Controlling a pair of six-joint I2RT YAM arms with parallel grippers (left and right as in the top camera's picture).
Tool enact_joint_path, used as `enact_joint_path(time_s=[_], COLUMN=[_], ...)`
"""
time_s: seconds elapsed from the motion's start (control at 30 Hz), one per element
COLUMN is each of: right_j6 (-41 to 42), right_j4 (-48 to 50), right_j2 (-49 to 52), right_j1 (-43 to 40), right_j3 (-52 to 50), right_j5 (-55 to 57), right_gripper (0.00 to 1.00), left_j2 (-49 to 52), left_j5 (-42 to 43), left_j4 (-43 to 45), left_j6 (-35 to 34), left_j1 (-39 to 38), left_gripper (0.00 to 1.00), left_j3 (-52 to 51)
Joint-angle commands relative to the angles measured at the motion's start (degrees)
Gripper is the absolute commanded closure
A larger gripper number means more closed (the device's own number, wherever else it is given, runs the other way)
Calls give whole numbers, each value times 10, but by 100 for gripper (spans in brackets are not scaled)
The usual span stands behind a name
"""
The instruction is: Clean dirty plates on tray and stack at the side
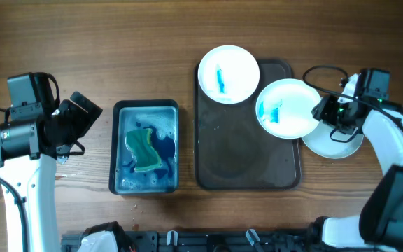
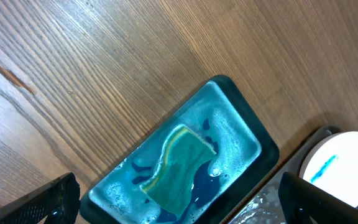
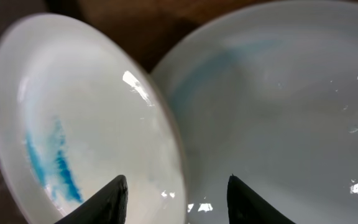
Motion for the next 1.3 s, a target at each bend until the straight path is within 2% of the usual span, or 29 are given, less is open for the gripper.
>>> enact_joint_path(time_s=[0.0,0.03,0.1,0.23,0.47,0.67,0.77,0.87,0.97,1.1,1.2,1.23,1.27], right_j6=[9,9,11,12,22,4,16,94,134,99,28,20,17], right_j4=[9,9,2,-20,-122,-181,-164,-122,-57,12,31,31,30], right_j2=[36,42,54,43,-67,-123,-119,-115,-112,-112,-112,-112,-112], right_j1=[1,2,2,2,10,90,144,194,225,242,242,242,242], right_j3=[-4,-4,-4,1,36,28,-3,-57,-115,-167,-170,-169,-166], right_j5=[3,-1,-2,-2,-28,-30,-29,2,6,-5,-2,-1,6], right_gripper=[62,69,95,96,96,96,96,96,96,96,96,95,89], left_j2=[-4,-4,-4,-4,-4,-4,-4,-4,-4,-4,-3,-2,0], left_j5=[3,3,3,3,3,3,3,3,3,18,68,79,92], left_j4=[0,0,0,0,0,0,0,0,0,0,-1,-1,-1], left_j6=[3,3,3,3,3,3,3,3,3,3,3,3,4], left_j1=[4,4,4,4,4,4,4,4,4,4,3,3,0], left_gripper=[0,0,0,0,0,0,0,0,0,0,0,0,0], left_j3=[7,7,7,7,7,7,7,7,7,7,7,7,7])
